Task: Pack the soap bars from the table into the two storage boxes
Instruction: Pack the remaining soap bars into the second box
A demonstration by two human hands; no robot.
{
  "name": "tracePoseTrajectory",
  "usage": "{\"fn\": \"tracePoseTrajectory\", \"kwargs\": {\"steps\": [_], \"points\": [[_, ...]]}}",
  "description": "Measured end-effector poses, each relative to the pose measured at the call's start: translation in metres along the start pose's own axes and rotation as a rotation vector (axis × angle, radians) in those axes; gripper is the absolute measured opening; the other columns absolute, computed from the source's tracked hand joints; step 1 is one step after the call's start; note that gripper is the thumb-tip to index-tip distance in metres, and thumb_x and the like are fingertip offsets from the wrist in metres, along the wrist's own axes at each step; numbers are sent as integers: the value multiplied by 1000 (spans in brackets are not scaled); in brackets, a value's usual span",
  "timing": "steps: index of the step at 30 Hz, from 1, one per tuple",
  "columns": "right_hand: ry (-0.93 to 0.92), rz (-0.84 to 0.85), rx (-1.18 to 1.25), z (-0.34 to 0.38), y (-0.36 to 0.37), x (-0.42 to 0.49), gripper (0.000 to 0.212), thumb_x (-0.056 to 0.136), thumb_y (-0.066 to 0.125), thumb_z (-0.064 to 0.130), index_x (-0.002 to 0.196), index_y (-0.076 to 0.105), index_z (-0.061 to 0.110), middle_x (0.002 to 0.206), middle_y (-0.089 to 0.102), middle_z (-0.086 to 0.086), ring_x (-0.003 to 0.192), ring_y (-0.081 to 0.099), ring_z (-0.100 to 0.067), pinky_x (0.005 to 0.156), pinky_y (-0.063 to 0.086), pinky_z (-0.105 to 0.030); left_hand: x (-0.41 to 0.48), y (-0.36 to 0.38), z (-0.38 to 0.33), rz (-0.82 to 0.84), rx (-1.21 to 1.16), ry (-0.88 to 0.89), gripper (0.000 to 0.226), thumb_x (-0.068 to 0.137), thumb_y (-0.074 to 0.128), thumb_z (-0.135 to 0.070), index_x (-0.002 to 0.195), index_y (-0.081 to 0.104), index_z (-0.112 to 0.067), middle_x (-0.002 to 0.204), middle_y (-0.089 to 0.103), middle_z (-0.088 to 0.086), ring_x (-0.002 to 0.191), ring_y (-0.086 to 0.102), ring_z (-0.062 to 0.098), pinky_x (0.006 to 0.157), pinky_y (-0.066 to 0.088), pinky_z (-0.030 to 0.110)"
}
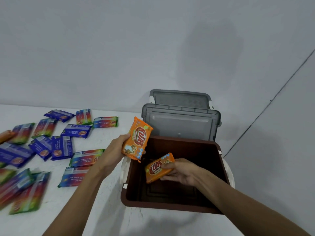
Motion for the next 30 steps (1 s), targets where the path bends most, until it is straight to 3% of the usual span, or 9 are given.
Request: {"fn": "tracePoseTrajectory", "kwargs": {"steps": [5, 11, 16, 19, 22, 25, 28, 30], "points": [[17, -116, 55, -8, 11, 16, 45, 85, 74, 6, 123, 52, -6, 105, 69, -27, 81, 74, -37, 56, 60, -32, 2, -2, 2, 2, 8, -12, 42, 104, 28, -41, 123, 56, -15, 110, 73, 11, 104, 69, 29, 107, 43, 49], [-12, -215, -526, -7, 10, 17, 61, 87, 69, 47, 120, 52, -1, 76, 68, -20, 61, 72, -24, 54, 59, -31, 0, -3, 0, 2, 28, -12, 42, 104, 28, -41, 121, 58, -16, 110, 73, 9, 104, 69, 27, 106, 44, 46], [-43, -347, -938, 6, 4, 17, 69, 78, 64, 70, 95, 57, 4, 62, 68, -11, 47, 66, -16, 48, 56, -25, 0, -3, -1, 22, 39, -21, 40, 104, 30, -41, 120, 58, -17, 109, 73, 10, 102, 70, 28, 104, 46, 45], [-88, -387, -1062, 16, 1, 6, 66, 79, 59, 73, 89, 60, 8, 62, 68, -7, 46, 63, -14, 48, 55, -24, 0, -4, -3, 26, 45, -20, 40, 103, 30, -41, 118, 59, -17, 107, 74, 10, 101, 70, 28, 103, 47, 44], [-298, -324, -883, 29, 5, -12, 54, 87, 59, 62, 86, 64, 8, 63, 67, -6, 49, 61, -13, 48, 52, -25, 0, -3, -3, 21, 75, 9, 41, 102, 34, -42, 116, 61, -16, 103, 75, 6, 102, 70, 25, 98, 51, 37], [-492, -181, -483, 39, 20, -35, 41, 93, 58, 50, 93, 68, 10, 80, 71, -9, 59, 63, -13, 55, 54, -26, -3, 4, -5, -2, 89, 93, 24, 103, 38, -32, 103, 61, -27, 84, 75, -13, 87, 71, 6, 73, 53, 13], [-550, -79, -270, 42, 37, -44, 36, 92, 62, 47, 100, 72, 14, 97, 72, -11, 71, 64, -15, 59, 55, -26, -3, 12, -8, 24, 141, 158, 22, 104, 39, -25, 114, 58, -24, 99, 71, -2, 87, 69, 4, 67, 52, 12], [-558, -77, -255, 42, 42, -42, 32, 90, 66, 43, 104, 72, 15, 101, 70, -8, 76, 63, -14, 61, 54, -25, -3, 15, -10, 25, 145, 187, 23, 103, 41, -23, 122, 54, -24, 106, 68, 0, 88, 69, 4, 67, 53, 14]]}}
Point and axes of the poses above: each hand's wrist, its own x-axis towards the middle knuckle, its own y-axis out of the palm, z = x × y, the point moved 2 cm from there along x, towards the middle knuckle
